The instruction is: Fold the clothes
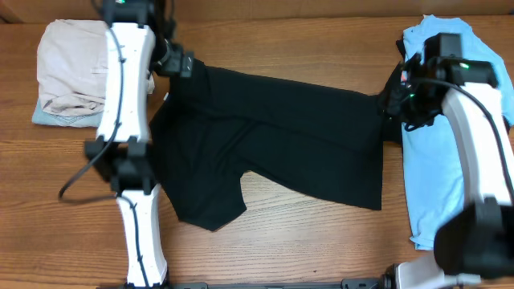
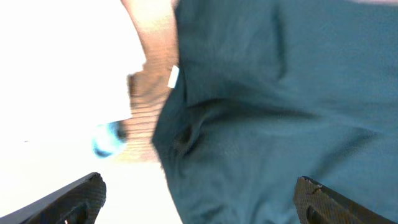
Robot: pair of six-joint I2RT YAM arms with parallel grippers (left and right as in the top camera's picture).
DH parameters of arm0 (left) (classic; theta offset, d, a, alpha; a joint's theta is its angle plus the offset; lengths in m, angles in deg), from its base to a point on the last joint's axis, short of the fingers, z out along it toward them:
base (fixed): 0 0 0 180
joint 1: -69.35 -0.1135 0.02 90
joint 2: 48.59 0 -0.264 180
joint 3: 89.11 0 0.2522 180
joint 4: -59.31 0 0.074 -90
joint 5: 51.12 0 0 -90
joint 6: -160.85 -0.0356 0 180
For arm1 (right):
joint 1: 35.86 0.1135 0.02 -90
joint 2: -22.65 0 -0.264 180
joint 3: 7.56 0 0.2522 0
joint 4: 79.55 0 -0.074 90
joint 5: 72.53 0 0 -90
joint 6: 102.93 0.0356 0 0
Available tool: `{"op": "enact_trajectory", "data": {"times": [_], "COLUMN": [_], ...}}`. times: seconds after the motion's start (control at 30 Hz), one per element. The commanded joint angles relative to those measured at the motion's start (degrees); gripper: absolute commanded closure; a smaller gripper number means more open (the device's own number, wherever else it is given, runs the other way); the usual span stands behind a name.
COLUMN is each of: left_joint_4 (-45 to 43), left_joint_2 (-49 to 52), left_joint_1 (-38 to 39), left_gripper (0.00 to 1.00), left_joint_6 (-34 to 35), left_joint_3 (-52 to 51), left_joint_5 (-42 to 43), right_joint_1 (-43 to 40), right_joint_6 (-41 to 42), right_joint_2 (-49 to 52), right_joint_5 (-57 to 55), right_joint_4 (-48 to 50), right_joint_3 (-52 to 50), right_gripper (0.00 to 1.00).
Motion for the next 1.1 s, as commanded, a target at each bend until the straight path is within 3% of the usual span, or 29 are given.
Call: {"op": "enact_trajectory", "data": {"times": [0.0,0.13,0.23,0.37,0.47,0.63,0.93,1.07], "left_joint_4": [0.17,0.17,0.17,-0.33,-4.35,-14.58,-26.64,-29.27], "left_joint_2": [-12.83,-20.28,-24.48,-30.62,-35.54,-45.2,-56.7,-56.33], "left_joint_1": [-0.39,-0.28,-0.28,0.13,2.75,10.8,23.15,23.71], "left_gripper": [0.0,0.0,0.0,0.0,0.0,0.0,0.01,0.19], "left_joint_6": [6.03,11.69,14.16,18.64,19.43,24.04,40.15,46.42], "left_joint_3": [1.53,-4.04,-13.11,-31.32,-46.36,-69.77,-97.79,-105.53], "left_joint_5": [0.28,0.33,0.35,2.29,2.49,3.13,3.34,4.37], "right_joint_1": [2.38,7.15,9.9,12.52,12.59,11.96,11.47,11.47], "right_joint_6": [5.2,13.92,18.73,22.95,22.91,22.36,20.9,20.9], "right_joint_2": [-9.68,-15.45,-17.9,-20.81,-21.59,-21.42,-21.22,-21.16], "right_joint_5": [-2.1,-11.78,-12.9,-11.58,-11.78,-11.91,-12.44,-12.46], "right_joint_4": [-2.08,-7.96,-9.25,-7.63,-5.68,-2.23,-0.68,-0.59], "right_joint_3": [1.86,1.18,-1.57,-7.45,-10.86,-13.27,-13.27,-13.27], "right_gripper": [0.56,0.54,0.5,0.37,0.22,0.19,0.18,0.2]}}
